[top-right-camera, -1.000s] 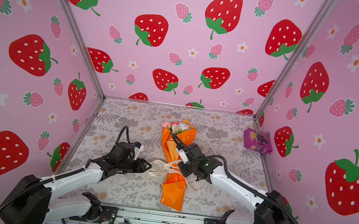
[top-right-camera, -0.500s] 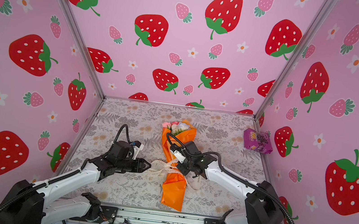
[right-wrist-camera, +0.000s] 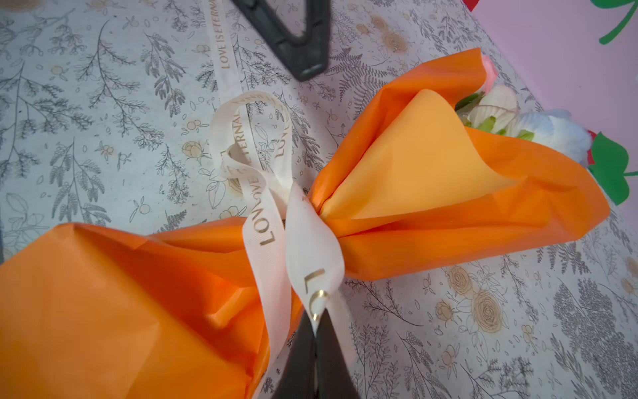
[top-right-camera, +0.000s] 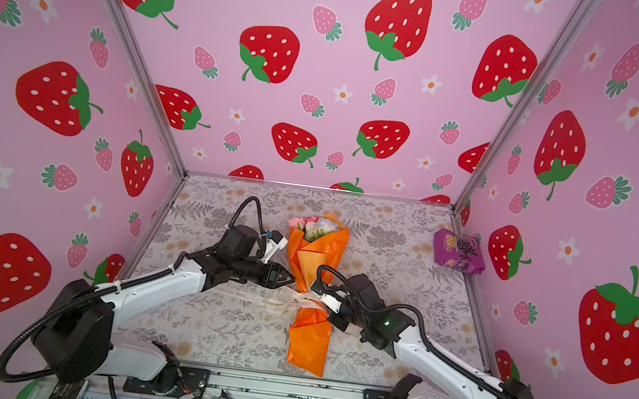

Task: Tie the bouquet of fake flowers
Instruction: 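Move the left gripper to the flower end while the right gripper holds the bow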

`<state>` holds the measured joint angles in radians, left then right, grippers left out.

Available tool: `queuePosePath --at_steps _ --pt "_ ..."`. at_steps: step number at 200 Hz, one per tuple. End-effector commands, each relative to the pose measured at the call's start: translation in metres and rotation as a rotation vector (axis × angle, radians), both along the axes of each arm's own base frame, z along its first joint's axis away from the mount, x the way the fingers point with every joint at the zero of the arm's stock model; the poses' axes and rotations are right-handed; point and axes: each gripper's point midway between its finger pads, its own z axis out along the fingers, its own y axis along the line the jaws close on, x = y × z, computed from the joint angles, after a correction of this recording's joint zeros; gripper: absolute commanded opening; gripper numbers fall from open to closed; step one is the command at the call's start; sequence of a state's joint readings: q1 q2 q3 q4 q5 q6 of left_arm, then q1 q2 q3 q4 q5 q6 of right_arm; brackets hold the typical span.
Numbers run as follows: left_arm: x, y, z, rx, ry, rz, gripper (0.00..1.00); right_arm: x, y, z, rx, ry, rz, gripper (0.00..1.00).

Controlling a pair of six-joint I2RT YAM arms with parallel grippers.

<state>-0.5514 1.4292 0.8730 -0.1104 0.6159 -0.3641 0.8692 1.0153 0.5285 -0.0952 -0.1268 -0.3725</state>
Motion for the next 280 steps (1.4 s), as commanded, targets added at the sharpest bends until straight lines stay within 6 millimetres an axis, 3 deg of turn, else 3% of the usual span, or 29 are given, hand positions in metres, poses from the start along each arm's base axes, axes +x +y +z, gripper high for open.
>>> queuePosePath --at_steps 1,26,53,76,99,152,185,280 --pt "-0.006 -0.027 0.011 -0.048 -0.012 -0.134 0.46 -0.005 0.006 0.012 0.030 -0.154 0.132 0.05" --pt "-0.004 -0.043 0.002 -0.028 0.015 -0.180 0.46 -0.012 0.002 0.005 0.003 -0.214 0.203 0.04" --pt "-0.002 -0.058 0.006 0.001 -0.029 -0.261 0.45 -0.013 -0.002 -0.002 -0.030 -0.228 0.211 0.04" --pt "-0.001 -0.070 0.012 -0.001 -0.015 -0.341 0.42 -0.019 0.000 -0.007 -0.032 -0.236 0.257 0.05" --pt "-0.002 -0.075 0.002 0.026 0.030 -0.382 0.36 -0.021 0.002 -0.008 -0.017 -0.233 0.270 0.05" --pt "-0.017 -0.081 -0.006 0.010 0.087 -0.483 0.34 -0.035 0.002 -0.018 -0.026 -0.251 0.360 0.07" --pt "-0.034 -0.087 -0.012 0.057 0.101 -0.567 0.35 -0.031 0.000 -0.024 -0.060 -0.258 0.352 0.07" --pt "-0.055 -0.086 -0.036 0.212 0.114 -0.659 0.38 -0.030 0.000 -0.026 -0.066 -0.280 0.342 0.07"
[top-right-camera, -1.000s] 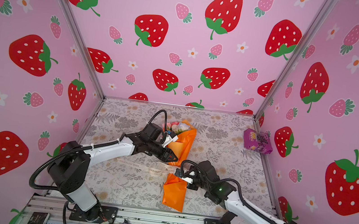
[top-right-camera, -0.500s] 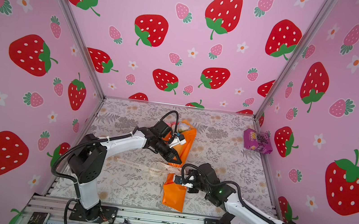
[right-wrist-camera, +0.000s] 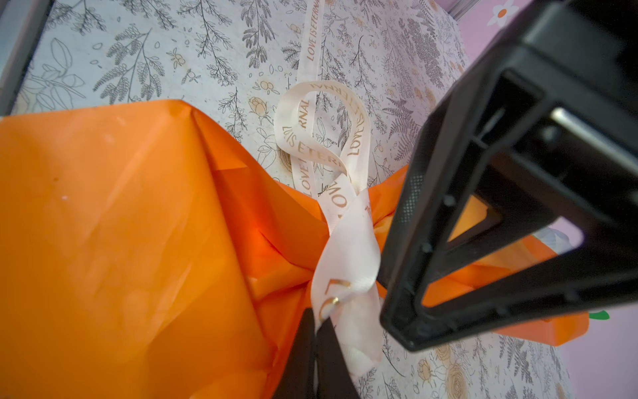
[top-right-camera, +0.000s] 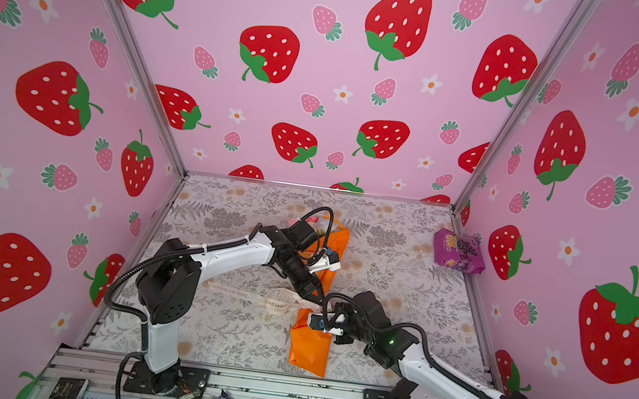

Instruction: Tie the bouquet of fake flowers

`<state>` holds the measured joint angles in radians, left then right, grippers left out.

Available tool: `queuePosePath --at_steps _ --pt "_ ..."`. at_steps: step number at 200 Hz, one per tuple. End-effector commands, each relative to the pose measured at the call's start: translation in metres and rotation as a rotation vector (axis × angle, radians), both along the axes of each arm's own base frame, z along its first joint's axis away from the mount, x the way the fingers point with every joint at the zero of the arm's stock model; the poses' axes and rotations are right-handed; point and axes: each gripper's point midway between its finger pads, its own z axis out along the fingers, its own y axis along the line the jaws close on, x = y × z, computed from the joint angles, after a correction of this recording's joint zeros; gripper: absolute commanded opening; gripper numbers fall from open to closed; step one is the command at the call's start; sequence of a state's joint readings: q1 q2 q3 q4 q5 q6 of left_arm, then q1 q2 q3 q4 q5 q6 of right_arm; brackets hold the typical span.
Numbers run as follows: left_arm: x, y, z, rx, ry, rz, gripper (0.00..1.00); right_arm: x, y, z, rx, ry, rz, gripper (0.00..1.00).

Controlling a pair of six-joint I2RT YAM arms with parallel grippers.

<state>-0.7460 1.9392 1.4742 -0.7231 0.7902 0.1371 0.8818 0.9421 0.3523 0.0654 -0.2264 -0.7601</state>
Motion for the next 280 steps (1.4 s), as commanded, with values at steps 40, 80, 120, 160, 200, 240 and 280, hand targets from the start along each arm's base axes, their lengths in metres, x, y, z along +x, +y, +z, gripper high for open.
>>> queuePosePath --at_steps 40,80,120,160,200,240,280 --pt "0.001 0.013 -0.011 0.121 -0.092 -0.024 0.38 -0.002 0.000 -0.003 -0.006 -0.021 0.013 0.07" --pt "0.009 0.010 -0.004 0.105 -0.128 0.007 0.38 -0.004 0.001 -0.005 -0.011 -0.017 0.019 0.07" --pt "0.003 0.011 -0.006 0.110 -0.098 -0.040 0.39 -0.005 0.001 -0.005 -0.011 -0.019 0.024 0.07" --pt "-0.004 0.022 -0.017 0.197 -0.104 -0.113 0.41 -0.005 0.002 -0.006 -0.011 -0.021 0.022 0.07" --pt "-0.002 0.018 -0.021 0.210 -0.120 -0.124 0.42 -0.004 0.002 -0.005 -0.007 -0.027 0.019 0.07" --pt "-0.008 0.011 -0.031 0.249 -0.134 -0.158 0.43 -0.003 0.001 -0.005 -0.009 -0.028 0.016 0.07" --pt "-0.002 0.014 -0.039 0.304 -0.185 -0.157 0.44 -0.004 0.001 -0.007 -0.011 -0.022 0.018 0.07"
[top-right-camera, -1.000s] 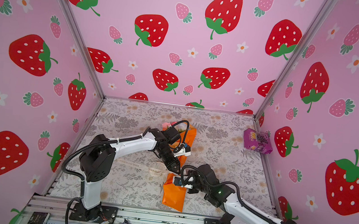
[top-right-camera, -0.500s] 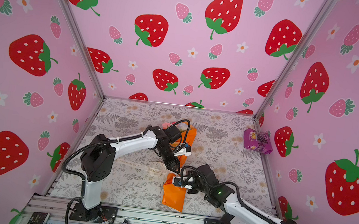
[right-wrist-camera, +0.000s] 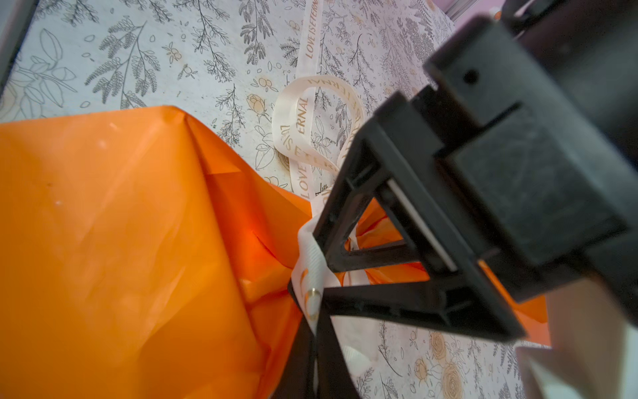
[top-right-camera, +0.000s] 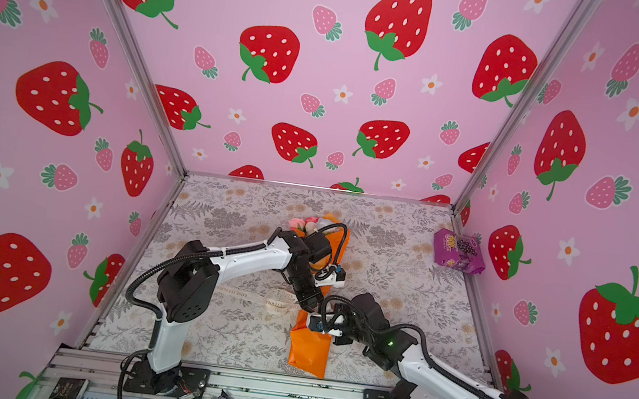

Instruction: Tie the bouquet of fake flowers

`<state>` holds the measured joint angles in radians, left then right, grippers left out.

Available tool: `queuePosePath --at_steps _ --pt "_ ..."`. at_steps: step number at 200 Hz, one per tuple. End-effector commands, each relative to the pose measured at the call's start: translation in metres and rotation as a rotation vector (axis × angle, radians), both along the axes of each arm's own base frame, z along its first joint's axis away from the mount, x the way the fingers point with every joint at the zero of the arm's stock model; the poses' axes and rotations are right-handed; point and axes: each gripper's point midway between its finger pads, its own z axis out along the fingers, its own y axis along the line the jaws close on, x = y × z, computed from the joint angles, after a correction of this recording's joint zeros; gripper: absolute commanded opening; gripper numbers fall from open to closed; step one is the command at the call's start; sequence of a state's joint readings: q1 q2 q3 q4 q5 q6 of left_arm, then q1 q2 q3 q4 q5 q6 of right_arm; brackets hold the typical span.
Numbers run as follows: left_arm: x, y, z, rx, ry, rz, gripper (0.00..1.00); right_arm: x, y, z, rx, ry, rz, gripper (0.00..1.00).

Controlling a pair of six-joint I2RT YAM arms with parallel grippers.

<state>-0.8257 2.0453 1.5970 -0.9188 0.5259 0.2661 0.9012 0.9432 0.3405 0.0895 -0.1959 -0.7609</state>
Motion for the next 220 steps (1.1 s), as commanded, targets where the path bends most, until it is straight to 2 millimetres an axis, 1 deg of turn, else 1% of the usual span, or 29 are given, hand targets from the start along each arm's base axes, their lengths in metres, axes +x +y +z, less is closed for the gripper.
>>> queuePosePath --at_steps 1,21,43,60,65,79,86,102,113,147,195,220 --pt "0.005 0.003 0.002 0.036 -0.056 -0.033 0.43 -0.004 0.000 -0.005 -0.009 -0.001 0.023 0.07" --pt "0.004 0.004 0.003 0.035 -0.056 -0.042 0.43 -0.004 0.000 -0.006 -0.009 0.000 0.020 0.07" --pt "0.006 0.005 0.001 0.043 -0.063 -0.040 0.41 -0.004 0.000 -0.005 -0.007 0.002 0.017 0.07" --pt "0.006 0.005 -0.001 0.045 -0.077 -0.040 0.35 -0.004 0.000 -0.006 -0.007 0.005 0.014 0.07" --pt "0.008 0.005 -0.001 0.047 -0.088 -0.036 0.34 -0.004 0.000 -0.006 -0.007 0.003 0.013 0.07" --pt "0.011 0.005 -0.001 0.048 -0.117 -0.025 0.29 -0.003 0.000 -0.005 -0.003 0.001 0.011 0.07" --pt "0.014 0.005 -0.001 0.044 -0.137 -0.018 0.29 -0.003 0.000 -0.004 -0.001 -0.001 0.011 0.07" --pt "0.019 0.004 0.002 0.031 -0.185 -0.004 0.34 -0.003 0.000 -0.004 0.001 0.001 0.007 0.07" --pt "0.021 0.004 0.003 0.022 -0.205 -0.001 0.36 -0.003 0.001 -0.003 0.008 0.000 0.008 0.07" --pt "0.023 0.008 -0.001 0.047 -0.227 -0.008 0.42 -0.003 0.001 -0.002 0.016 0.002 0.005 0.07" --pt "0.021 0.010 -0.008 0.071 -0.250 -0.030 0.40 -0.003 0.001 -0.002 0.018 0.001 0.001 0.07" --pt "0.021 0.011 -0.011 0.093 -0.282 -0.038 0.37 -0.002 0.000 -0.003 0.014 0.004 -0.002 0.07"
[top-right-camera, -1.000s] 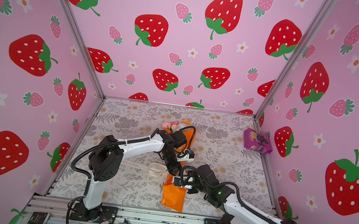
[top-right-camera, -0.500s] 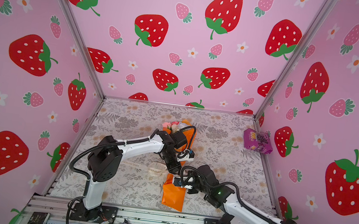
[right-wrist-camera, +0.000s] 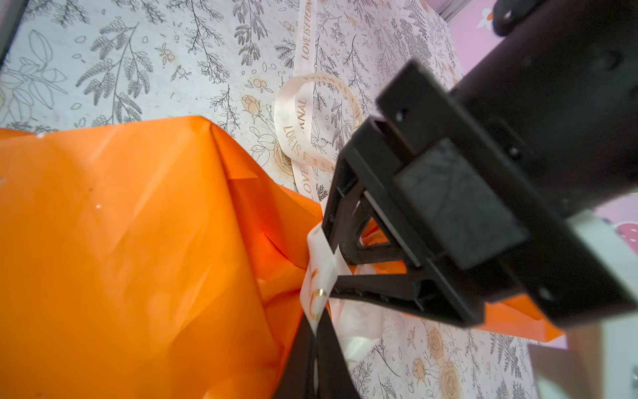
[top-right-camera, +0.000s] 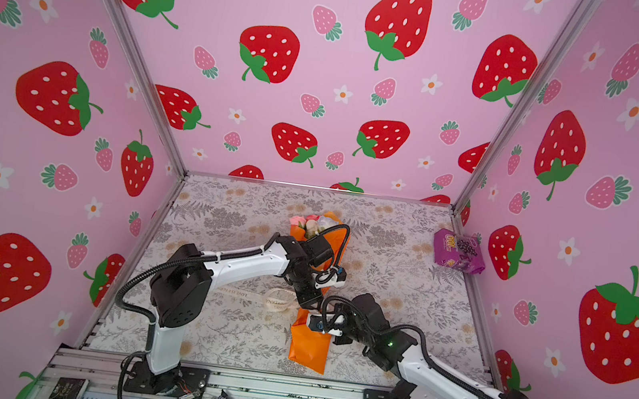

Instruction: Tie the bouquet of fake flowers

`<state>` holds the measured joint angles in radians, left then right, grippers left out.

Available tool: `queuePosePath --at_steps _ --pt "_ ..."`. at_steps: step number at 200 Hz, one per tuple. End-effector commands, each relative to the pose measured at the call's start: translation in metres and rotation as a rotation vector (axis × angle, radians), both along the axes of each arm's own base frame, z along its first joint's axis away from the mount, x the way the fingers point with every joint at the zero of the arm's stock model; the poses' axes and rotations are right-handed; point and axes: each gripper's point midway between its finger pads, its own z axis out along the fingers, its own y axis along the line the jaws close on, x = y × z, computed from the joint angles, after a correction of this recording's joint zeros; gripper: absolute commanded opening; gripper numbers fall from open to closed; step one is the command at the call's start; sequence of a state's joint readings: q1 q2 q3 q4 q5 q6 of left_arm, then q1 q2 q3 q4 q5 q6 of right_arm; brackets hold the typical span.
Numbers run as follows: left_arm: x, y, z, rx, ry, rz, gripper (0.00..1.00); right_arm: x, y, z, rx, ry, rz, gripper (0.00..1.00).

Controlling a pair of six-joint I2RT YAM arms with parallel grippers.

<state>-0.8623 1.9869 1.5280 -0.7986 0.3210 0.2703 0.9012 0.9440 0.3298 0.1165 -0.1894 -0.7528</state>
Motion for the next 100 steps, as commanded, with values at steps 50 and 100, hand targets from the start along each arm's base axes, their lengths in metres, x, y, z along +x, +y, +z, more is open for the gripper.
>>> queuePosePath --at_steps 50,100 --pt "0.003 0.004 0.004 0.009 -0.092 -0.025 0.16 -0.004 0.000 -0.004 -0.002 0.013 0.003 0.07" --pt "-0.002 0.000 0.023 -0.054 -0.077 -0.025 0.01 -0.001 -0.001 -0.006 -0.005 0.016 -0.013 0.07"
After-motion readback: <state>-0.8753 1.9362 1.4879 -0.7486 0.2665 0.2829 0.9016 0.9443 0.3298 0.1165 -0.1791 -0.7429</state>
